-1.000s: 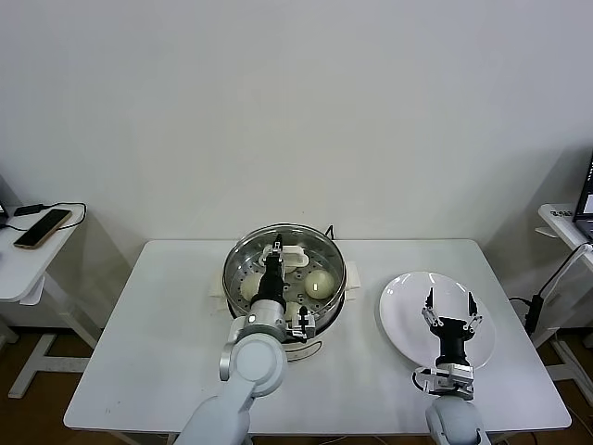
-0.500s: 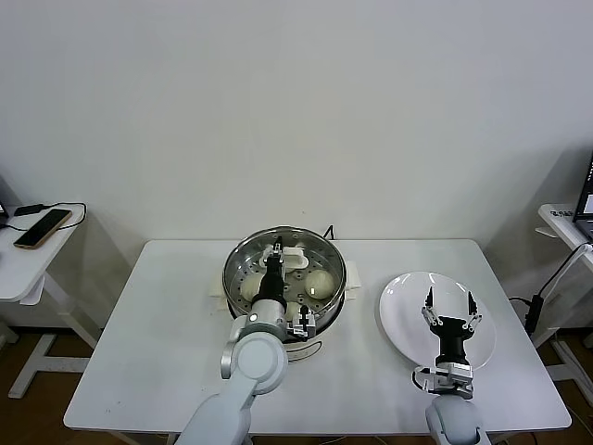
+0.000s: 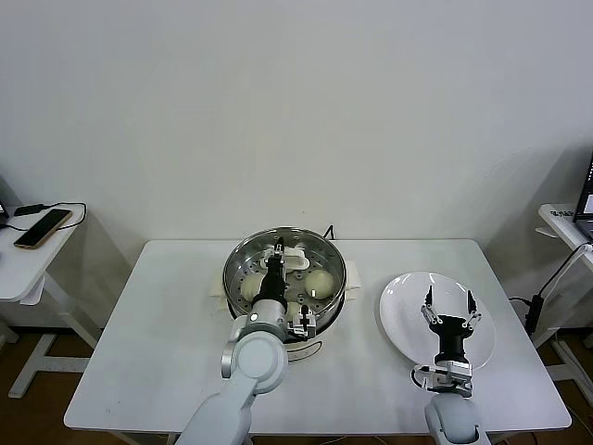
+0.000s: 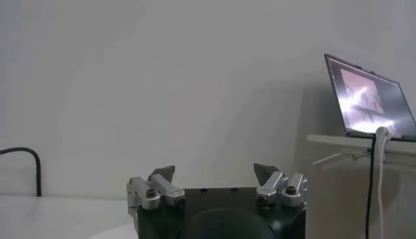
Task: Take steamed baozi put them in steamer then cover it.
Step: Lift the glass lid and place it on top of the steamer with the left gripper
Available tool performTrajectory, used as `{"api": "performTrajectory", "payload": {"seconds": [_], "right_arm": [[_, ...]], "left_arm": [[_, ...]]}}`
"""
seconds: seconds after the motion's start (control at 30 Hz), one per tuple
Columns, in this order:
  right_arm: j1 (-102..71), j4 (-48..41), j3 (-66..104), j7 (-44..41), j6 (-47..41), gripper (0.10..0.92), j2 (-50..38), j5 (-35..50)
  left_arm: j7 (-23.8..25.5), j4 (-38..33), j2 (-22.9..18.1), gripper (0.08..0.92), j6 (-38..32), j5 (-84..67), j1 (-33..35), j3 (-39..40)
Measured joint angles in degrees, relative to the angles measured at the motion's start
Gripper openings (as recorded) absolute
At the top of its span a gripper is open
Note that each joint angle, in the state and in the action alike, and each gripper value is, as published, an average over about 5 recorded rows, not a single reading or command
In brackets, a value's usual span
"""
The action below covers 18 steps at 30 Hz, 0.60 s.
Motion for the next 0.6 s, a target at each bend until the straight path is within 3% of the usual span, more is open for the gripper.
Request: {"api": "performTrajectory", "payload": {"seconds": [0.4, 0.6], "right_arm": [[0.1, 0.0, 0.2, 0.2, 0.0, 0.823, 0.0, 0.0], [0.2, -0.1, 0.1, 0.2, 0.0, 0.823, -0.1, 0.0]], "left_arm": [[0.2, 0.4, 0.0, 0.201, -0.8, 0.6, 0.1, -0.3], [0.1, 0.2, -0.1, 0.337, -1.0, 0.7, 0.3, -0.5]]}}
